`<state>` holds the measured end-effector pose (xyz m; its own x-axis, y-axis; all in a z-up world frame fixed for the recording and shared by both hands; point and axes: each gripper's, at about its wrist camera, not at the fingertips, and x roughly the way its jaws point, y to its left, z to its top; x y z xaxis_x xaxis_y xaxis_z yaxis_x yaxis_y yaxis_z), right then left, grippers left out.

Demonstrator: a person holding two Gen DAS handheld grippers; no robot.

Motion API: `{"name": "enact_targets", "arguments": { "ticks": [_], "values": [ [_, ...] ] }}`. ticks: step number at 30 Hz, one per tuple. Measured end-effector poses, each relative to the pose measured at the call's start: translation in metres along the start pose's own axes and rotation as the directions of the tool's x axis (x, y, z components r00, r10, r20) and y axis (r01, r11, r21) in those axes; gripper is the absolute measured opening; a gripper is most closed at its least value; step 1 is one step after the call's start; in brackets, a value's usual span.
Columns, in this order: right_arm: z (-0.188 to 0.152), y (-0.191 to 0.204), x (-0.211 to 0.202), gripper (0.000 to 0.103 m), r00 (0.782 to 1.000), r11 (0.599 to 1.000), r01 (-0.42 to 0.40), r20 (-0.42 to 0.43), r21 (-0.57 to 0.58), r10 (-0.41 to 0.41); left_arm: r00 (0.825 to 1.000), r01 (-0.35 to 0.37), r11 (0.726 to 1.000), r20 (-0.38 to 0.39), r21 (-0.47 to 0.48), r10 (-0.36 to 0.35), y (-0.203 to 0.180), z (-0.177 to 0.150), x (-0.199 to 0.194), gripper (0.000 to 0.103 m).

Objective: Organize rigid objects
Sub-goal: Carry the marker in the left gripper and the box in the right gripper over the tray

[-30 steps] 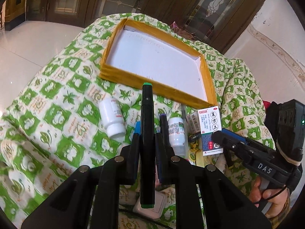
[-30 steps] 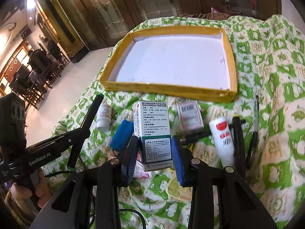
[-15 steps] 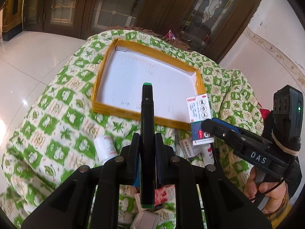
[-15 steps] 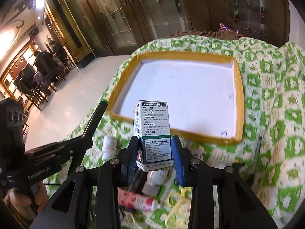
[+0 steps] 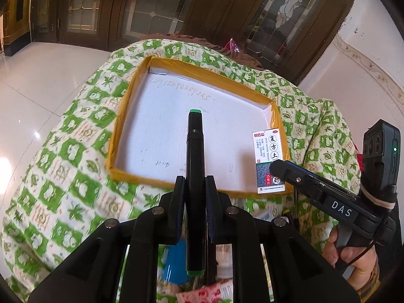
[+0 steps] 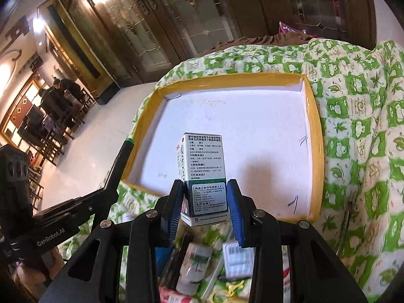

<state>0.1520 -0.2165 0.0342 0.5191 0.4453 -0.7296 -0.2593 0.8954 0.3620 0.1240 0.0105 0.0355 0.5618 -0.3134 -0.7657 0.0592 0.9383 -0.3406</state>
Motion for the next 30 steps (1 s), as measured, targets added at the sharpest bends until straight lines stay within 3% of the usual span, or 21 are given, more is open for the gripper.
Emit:
{"name": "enact_targets", "arguments": {
  "ticks": [9, 17, 22, 30],
  "values": [
    [0.017, -0.003, 0.021, 0.032, 1.000, 1.000, 0.022, -0.013, -0.021, -0.023, 1.000, -0.004, 1.000, -0.016, 0.014, 0.004, 0.004, 0.017, 0.027, 0.013],
    [0.027, -0.010, 0.034, 0.032, 1.000, 1.000, 0.002, 0.000, 0.031, -0.002, 1.000, 0.007, 1.000, -0.027, 0.002, -0.006, 0.023, 0.031, 0.044, 0.013],
    [0.026, -0.011, 0.045, 0.032, 1.000, 1.000, 0.007, -0.028, 0.027, -0.007, 0.999, 0.022, 0.998, -0.034, -0.056, -0.024, 0.035, 0.042, 0.060, 0.013],
    [0.028, 0.000, 0.066, 0.032, 0.998, 0.999, 0.053, -0.032, -0.013, -0.053, 0.997, -0.049, 0.998, -0.058, 0.032, 0.051, 0.032, 0.050, 0.086, 0.013]
  ]
}}
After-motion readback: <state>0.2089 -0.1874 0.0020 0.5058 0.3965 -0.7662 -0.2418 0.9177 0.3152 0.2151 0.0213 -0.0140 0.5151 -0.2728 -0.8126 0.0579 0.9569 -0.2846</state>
